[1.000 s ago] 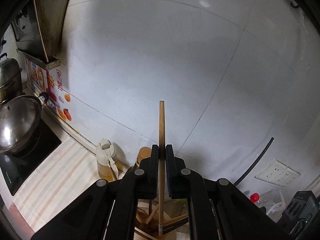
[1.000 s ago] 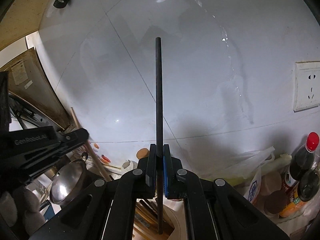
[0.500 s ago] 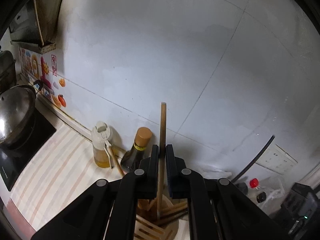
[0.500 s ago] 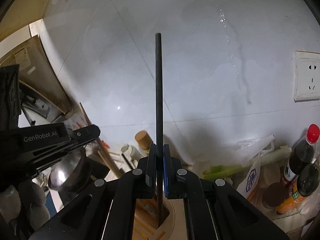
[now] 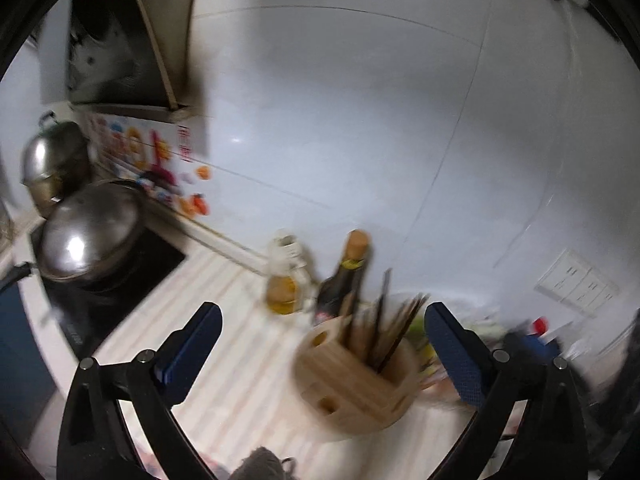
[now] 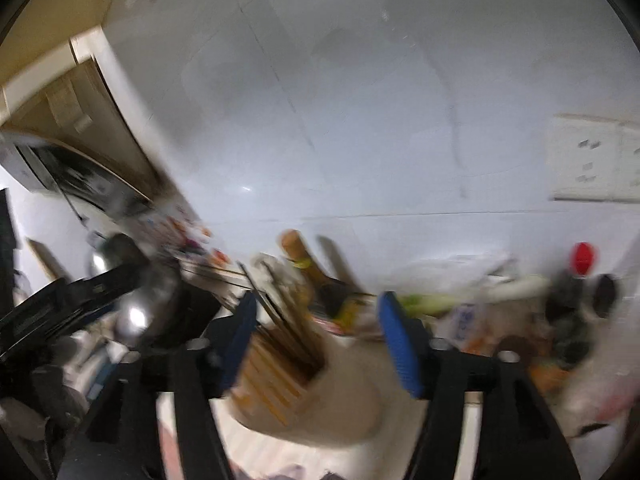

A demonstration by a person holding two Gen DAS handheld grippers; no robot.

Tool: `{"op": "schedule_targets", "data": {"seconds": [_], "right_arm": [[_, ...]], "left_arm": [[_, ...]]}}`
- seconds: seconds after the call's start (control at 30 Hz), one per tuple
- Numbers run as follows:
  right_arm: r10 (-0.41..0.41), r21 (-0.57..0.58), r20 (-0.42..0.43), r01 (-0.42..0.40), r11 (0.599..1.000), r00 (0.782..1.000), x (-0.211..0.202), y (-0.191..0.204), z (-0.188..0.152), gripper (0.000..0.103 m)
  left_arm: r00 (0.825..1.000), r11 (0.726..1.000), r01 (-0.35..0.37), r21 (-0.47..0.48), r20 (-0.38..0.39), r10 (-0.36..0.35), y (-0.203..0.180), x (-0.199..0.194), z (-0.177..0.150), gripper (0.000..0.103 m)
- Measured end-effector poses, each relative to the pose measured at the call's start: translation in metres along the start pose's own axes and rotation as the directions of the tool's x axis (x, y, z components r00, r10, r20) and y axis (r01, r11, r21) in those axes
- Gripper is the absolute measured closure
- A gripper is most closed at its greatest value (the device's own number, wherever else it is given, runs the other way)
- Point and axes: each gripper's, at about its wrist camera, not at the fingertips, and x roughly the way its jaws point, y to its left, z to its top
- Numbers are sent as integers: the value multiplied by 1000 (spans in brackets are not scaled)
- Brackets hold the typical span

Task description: Organize utensils

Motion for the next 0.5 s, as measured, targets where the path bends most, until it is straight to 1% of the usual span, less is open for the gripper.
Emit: {"op": "schedule_targets", "data": {"seconds": [0.03,0.07,0.17,0.27,0.37,0.5], "right_arm": [[-26,-15,-10,26,1000,1000,-2,2,-2,13],[-59,-43,-27,58,997,998,-3,6,-7,8],[-125,-106,-55,119,987,991,-6,13,-23,5],[-159,-150,-70,147,978,985,-10,18,-37,1],[-166,-176,-81,150,973,983,-16,22,-47,1],[-189,-195,-61,174,965,980,-38,30,-57,1]], "left_arm": [[1000,1000,-28,11,-1,28,1,-2,-7,0],[998,998,-60,23,-4,60,1,-4,-17,0],[993,993,-114,34,-13,114,3,-8,-40,0],[989,988,-144,47,-29,145,1,-12,-57,0],[988,988,-148,50,-37,150,-2,-22,-70,0],[989,988,-144,46,-20,145,-6,-46,-83,0]]}}
